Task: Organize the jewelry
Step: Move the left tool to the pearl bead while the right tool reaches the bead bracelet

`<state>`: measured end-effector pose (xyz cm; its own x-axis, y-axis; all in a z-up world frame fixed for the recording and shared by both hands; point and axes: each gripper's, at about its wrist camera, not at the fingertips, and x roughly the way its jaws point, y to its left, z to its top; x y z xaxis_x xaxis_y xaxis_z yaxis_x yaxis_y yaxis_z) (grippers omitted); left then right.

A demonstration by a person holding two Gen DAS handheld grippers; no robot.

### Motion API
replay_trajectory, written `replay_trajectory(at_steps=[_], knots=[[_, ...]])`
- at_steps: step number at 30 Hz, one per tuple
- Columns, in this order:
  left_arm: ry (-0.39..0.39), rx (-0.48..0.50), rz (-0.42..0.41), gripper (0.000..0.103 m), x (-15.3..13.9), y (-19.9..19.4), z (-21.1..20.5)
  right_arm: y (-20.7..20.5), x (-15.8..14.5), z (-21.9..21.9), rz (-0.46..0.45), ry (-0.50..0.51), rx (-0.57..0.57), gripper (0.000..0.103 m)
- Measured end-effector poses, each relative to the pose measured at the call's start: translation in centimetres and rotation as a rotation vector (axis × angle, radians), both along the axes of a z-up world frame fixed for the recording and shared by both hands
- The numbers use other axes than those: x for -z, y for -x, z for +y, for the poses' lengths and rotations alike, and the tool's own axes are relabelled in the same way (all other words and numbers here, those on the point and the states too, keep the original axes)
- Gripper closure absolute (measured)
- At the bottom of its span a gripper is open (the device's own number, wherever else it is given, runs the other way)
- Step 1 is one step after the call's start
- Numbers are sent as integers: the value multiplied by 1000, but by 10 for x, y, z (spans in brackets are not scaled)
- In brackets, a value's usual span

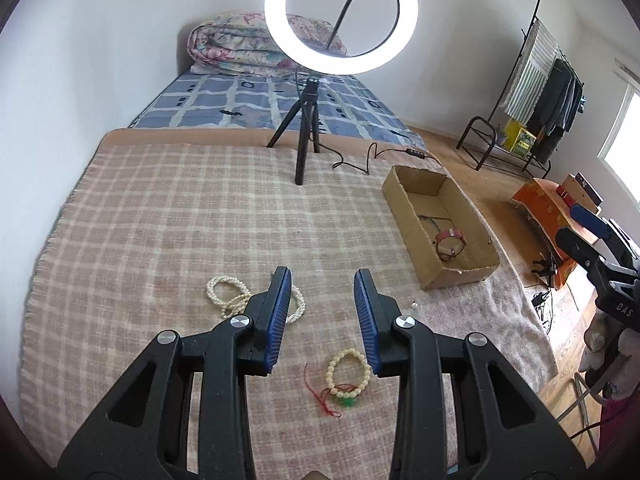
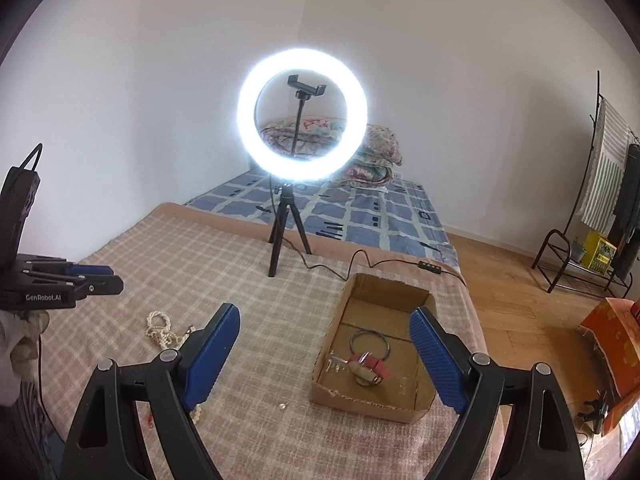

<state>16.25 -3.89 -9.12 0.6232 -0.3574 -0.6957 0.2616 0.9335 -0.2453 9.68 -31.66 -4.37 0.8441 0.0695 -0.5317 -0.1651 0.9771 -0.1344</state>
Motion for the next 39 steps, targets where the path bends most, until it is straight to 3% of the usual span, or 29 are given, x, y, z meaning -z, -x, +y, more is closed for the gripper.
replay_trajectory(at_steps=[11, 17, 28, 30, 39], knots=[[4, -83, 95, 71, 37, 29, 61, 0, 75, 34, 221, -48, -106, 28], [9, -123, 188, 71, 74, 47, 84, -12, 114, 52, 329, -72, -158, 38], [-44, -76, 276, 71, 127, 65, 72, -24, 157, 74, 441, -64, -193, 51], [-62, -73, 280, 78, 133, 65, 71, -24, 162, 75, 455, -64, -198, 55], [-111, -49, 296, 78, 149, 53, 67, -33, 181, 83, 503, -60, -225, 61]])
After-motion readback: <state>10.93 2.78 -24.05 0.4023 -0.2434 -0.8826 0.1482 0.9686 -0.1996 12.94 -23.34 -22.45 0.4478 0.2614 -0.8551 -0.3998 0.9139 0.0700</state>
